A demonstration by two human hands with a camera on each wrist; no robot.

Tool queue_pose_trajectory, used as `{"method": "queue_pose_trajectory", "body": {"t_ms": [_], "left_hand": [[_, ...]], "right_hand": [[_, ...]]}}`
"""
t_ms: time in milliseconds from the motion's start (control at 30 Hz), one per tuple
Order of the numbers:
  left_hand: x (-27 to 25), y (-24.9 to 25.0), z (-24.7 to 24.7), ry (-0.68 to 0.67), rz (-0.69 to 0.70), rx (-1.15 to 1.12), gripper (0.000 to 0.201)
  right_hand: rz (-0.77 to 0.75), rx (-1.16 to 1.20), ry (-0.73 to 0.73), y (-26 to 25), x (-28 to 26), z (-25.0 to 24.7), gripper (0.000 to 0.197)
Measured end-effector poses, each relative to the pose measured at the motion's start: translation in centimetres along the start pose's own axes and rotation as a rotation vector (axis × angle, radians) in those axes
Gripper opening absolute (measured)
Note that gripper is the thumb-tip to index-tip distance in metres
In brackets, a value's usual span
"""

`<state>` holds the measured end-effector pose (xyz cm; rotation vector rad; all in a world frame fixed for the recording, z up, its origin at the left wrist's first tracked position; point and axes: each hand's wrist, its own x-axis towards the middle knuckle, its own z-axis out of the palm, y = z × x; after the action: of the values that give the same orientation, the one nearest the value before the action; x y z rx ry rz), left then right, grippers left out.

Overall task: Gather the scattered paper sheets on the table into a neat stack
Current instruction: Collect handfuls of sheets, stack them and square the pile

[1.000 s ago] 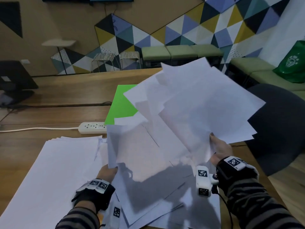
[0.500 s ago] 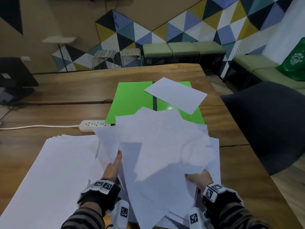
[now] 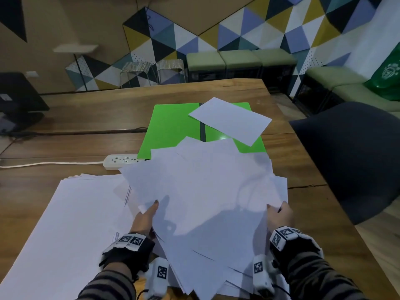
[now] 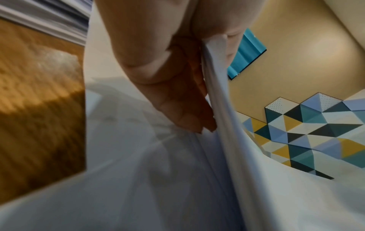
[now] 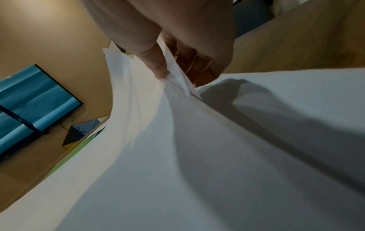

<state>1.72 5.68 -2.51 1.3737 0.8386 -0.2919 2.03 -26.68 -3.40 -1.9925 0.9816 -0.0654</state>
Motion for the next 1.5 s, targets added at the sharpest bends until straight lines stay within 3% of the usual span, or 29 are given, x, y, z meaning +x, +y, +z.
{"method": "queue_pose_trajectory", "body": {"t_ms": [33,100,267,400,533,700,800,933,1100,1333,1367,1467,1500], "left_hand": [[0.3,0.0,-0.2,0.010,-0.018,0.001,0.044],[0.7,-0.1,-0.4,0.044,-0.041,0.030,0.035],[1.3,-0.9,-0.6,0.111,-0.010,0.160,0.055],[0.9,-1.0,-0.4,0.157,0.022,0.174,0.055],[0.6,-0.1,-0.9,0.136,-0.010,0.206,0.054],[0.0,0.5,-1.5,0.049,0.097,0.294,0.038],[-0.4,0.5,-1.5,0.024,0.116,0.323,0.029],[-0.4,0.6,-1.4,0.052,0.141,0.356,0.017],[-0.1,0.0,-1.8,0.082,0.148,0.290,0.033],[-0.1,0.2,-1.0,0.109,0.106,0.250,0.084],[0.0,-0.1,-1.0,0.094,0.125,0.239,0.081],[-0.2,-0.4,-0.9,0.099,0.186,0.217,0.033],[-0.1,-0.6,-0.9,0.108,0.201,0.217,0.032]], "right_hand": [[0.007,0.020,-0.007,-0.3,0.2,-0.3,0.017],[0.037,0.042,0.001,-0.5,1.0,-0.7,0.033],[0.126,0.150,-0.017,-0.1,1.8,-0.6,0.042],[0.202,0.234,0.003,0.5,1.3,-0.7,0.035],[0.034,0.122,-0.086,-0.5,2.9,-1.7,0.011],[-0.133,0.112,-0.160,-4.3,4.0,-3.6,0.016],[-0.114,0.054,-0.178,-4.9,3.7,-2.9,0.030],[-0.072,-0.083,-0.275,-3.4,3.2,-1.0,0.022],[0.083,-0.072,-0.179,-2.7,2.4,-0.7,0.054],[0.057,-0.142,-0.236,-1.4,0.4,-0.4,0.044],[0.071,-0.135,-0.262,-1.2,0.0,-0.3,0.045],[0.079,-0.172,-0.275,-1.0,-1.0,0.0,0.063],[0.054,-0.211,-0.257,-1.2,-1.1,0.0,0.067]]}}
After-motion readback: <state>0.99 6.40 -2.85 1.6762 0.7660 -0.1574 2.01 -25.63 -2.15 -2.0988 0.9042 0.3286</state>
